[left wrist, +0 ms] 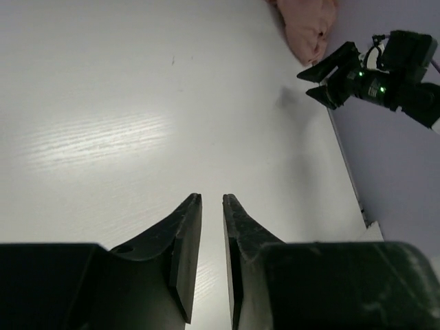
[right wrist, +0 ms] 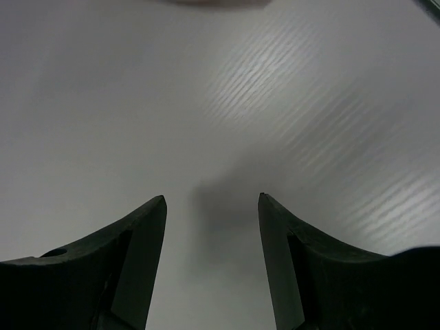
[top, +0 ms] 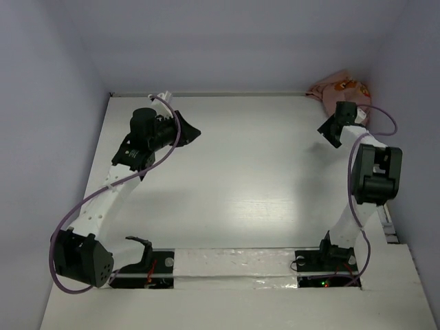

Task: Fold and stack the t-shirts
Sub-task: Grab the tshirt from the pile

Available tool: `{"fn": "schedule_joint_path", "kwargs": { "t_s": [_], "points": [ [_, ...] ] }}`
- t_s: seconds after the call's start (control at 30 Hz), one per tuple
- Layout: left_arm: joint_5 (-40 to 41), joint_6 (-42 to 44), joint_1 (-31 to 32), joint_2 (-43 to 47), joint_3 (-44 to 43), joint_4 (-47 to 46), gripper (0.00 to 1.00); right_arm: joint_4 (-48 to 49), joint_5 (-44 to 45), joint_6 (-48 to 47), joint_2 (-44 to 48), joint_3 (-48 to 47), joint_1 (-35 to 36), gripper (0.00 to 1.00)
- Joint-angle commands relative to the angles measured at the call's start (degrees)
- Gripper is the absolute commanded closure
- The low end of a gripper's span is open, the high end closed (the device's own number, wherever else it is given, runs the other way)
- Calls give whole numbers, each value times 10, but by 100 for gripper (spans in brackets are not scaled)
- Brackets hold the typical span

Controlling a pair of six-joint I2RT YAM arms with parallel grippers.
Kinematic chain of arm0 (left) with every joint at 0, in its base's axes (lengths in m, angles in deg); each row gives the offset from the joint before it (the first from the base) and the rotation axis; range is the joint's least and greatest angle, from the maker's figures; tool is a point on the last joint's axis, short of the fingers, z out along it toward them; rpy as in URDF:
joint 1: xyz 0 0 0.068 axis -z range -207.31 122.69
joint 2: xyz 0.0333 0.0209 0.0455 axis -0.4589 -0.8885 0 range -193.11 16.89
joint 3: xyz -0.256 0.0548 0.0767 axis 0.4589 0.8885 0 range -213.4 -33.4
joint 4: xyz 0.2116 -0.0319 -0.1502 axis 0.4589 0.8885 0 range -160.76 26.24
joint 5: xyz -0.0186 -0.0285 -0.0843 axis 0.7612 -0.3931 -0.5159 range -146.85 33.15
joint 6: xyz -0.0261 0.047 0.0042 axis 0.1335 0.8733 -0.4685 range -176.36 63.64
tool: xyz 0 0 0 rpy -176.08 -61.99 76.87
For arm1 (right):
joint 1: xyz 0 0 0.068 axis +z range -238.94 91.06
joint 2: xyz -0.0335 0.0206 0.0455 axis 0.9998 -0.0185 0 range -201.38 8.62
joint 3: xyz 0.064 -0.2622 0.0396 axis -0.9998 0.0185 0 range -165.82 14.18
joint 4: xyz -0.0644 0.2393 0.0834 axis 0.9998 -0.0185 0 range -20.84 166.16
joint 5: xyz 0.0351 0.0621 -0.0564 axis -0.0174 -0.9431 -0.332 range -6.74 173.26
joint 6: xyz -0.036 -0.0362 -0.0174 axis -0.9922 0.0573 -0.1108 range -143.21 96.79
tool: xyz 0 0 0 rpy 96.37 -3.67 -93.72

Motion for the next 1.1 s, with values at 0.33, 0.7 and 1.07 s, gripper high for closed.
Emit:
{"fn": "schedule_joint_path", "kwargs": {
  "t_s": [0.33, 0.7, 1.07],
  "points": [
    [35, 10, 13, -4, 47, -1, 77, 46, 59, 73, -210, -215, -112, 39],
    [68, 12, 13, -30, 13, 16, 77, 13, 24, 37, -305, -371, -118, 90],
    [125, 30, 13, -75, -96, 59, 78, 123, -236, -66, 34, -304, 1, 100]
  ]
}}
